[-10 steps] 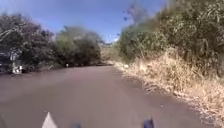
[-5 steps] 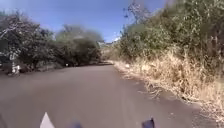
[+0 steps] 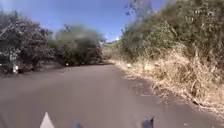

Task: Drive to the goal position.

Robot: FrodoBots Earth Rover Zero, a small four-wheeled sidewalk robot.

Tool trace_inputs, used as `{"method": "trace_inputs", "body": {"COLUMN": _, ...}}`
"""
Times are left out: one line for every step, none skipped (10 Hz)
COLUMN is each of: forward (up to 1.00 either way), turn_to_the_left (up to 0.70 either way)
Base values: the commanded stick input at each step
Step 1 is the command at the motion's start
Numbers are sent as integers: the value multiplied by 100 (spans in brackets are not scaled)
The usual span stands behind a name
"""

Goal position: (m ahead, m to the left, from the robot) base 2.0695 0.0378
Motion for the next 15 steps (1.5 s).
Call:
{"method": "trace_inputs", "body": {"forward": 50, "turn_to_the_left": 0}}
{"method": "trace_inputs", "body": {"forward": 50, "turn_to_the_left": 0}}
{"method": "trace_inputs", "body": {"forward": 50, "turn_to_the_left": 0}}
{"method": "trace_inputs", "body": {"forward": 50, "turn_to_the_left": 0}}
{"method": "trace_inputs", "body": {"forward": 50, "turn_to_the_left": 0}}
{"method": "trace_inputs", "body": {"forward": 50, "turn_to_the_left": 0}}
{"method": "trace_inputs", "body": {"forward": 50, "turn_to_the_left": 0}}
{"method": "trace_inputs", "body": {"forward": 50, "turn_to_the_left": 0}}
{"method": "trace_inputs", "body": {"forward": 50, "turn_to_the_left": 0}}
{"method": "trace_inputs", "body": {"forward": 50, "turn_to_the_left": 0}}
{"method": "trace_inputs", "body": {"forward": 50, "turn_to_the_left": 0}}
{"method": "trace_inputs", "body": {"forward": 50, "turn_to_the_left": 0}}
{"method": "trace_inputs", "body": {"forward": 50, "turn_to_the_left": 0}}
{"method": "trace_inputs", "body": {"forward": 50, "turn_to_the_left": 0}}
{"method": "trace_inputs", "body": {"forward": 50, "turn_to_the_left": 0}}
